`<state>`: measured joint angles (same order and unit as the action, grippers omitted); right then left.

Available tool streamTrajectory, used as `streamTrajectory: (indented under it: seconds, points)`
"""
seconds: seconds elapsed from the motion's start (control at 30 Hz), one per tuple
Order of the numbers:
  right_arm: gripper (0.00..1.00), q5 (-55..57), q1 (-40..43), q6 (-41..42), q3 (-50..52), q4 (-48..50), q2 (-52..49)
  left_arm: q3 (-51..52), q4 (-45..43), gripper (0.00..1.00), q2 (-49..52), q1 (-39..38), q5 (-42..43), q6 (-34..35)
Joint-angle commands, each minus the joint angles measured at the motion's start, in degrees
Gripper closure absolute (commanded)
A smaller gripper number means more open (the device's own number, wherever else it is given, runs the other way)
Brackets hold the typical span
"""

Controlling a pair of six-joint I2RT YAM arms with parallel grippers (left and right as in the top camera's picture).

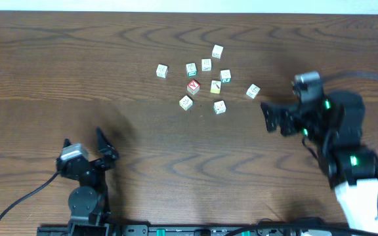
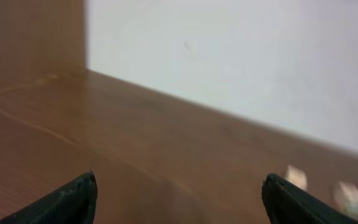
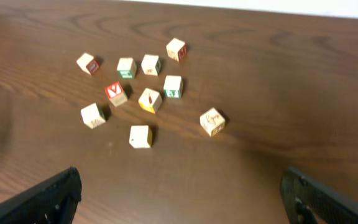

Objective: Lift 5 blocks
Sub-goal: 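Reach both grippers forward toward the block cluster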

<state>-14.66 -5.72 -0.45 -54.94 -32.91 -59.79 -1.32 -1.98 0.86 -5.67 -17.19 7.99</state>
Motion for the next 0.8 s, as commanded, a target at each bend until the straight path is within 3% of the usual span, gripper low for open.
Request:
streamTrajectory:
  seconds: [0.0,0.17,0.33,0.47,0.5,0.57,0.77]
  points:
    - [0.01,2.4,-3.0,-1.8,-10.0,-3.3,-9.3,-2.3,3.0,0.15,2.7,0.2,8.3,-3.0]
    - [0.01,2.7,-5.4,-1.8,-23.6,-9.6,-20.1,-9.8,9.0,0.15,11.0,0.2,8.7,-3.0]
    - [0.01,-3.1,-5.6,-1.9,-25.4,-10.2,-23.1,-22.7,18.2,0.15,26.3,0.2,11.3,-1.6]
    - [0.01,-3.8,-5.6,-2.0,-25.4,-9.5,-24.6,-33.9,22.0,0.15,40.8,0.2,22.3,-1.7]
    - [0.05,-2.7,-5.6,-1.9,-25.4,-9.6,-24.7,-36.5,22.5,0.15,44.1,0.2,25.5,-2.0]
    - [0.01,1.6,-5.4,1.3,-25.4,-9.6,-24.9,-41.0,22.4,0.15,50.2,0.2,30.2,-1.9]
    - [0.01,5.9,-3.7,3.7,-25.4,-9.8,-27.8,-44.4,16.9,0.15,60.8,0.2,40.4,-1.8]
